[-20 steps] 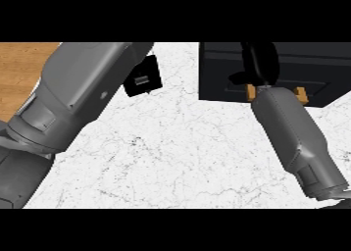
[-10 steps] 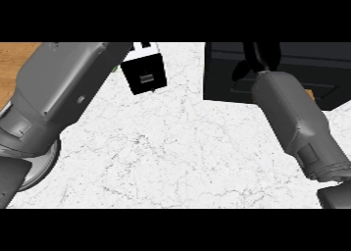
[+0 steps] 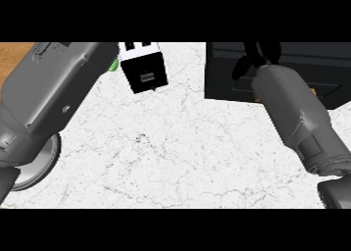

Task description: Pick up the can, place it into the drawer and close the drawer

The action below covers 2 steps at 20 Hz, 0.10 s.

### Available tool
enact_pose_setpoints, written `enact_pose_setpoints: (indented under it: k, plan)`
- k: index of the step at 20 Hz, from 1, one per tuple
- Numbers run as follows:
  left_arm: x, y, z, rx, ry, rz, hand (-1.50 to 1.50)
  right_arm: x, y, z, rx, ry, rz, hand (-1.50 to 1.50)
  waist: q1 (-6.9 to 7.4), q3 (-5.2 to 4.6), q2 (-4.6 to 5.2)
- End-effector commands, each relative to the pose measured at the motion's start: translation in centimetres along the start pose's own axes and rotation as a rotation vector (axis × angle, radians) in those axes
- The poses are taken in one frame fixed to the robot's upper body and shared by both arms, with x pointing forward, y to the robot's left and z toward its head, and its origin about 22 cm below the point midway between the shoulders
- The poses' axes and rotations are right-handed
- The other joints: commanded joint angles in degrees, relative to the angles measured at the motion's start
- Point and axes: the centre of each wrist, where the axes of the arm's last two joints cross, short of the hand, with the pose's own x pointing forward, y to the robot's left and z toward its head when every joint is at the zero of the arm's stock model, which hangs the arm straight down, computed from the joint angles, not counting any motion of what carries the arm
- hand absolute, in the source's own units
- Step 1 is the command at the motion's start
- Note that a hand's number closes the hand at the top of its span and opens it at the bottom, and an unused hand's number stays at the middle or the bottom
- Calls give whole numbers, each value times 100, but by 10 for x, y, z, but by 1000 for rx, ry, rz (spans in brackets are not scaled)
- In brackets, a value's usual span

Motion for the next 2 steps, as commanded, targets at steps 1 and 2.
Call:
enact_pose_setpoints:
  k: [1, 2]
  plan:
    - [-7, 19, 5, 17, 8, 3, -150, 28, -21, -26, -137, 13, -132, -150, 87, -51, -134]
    - [-8, 8, 8, -5, -2, 4, -150, 23, -34, -35, -160, -5, -136, -150, 73, -47, -104]
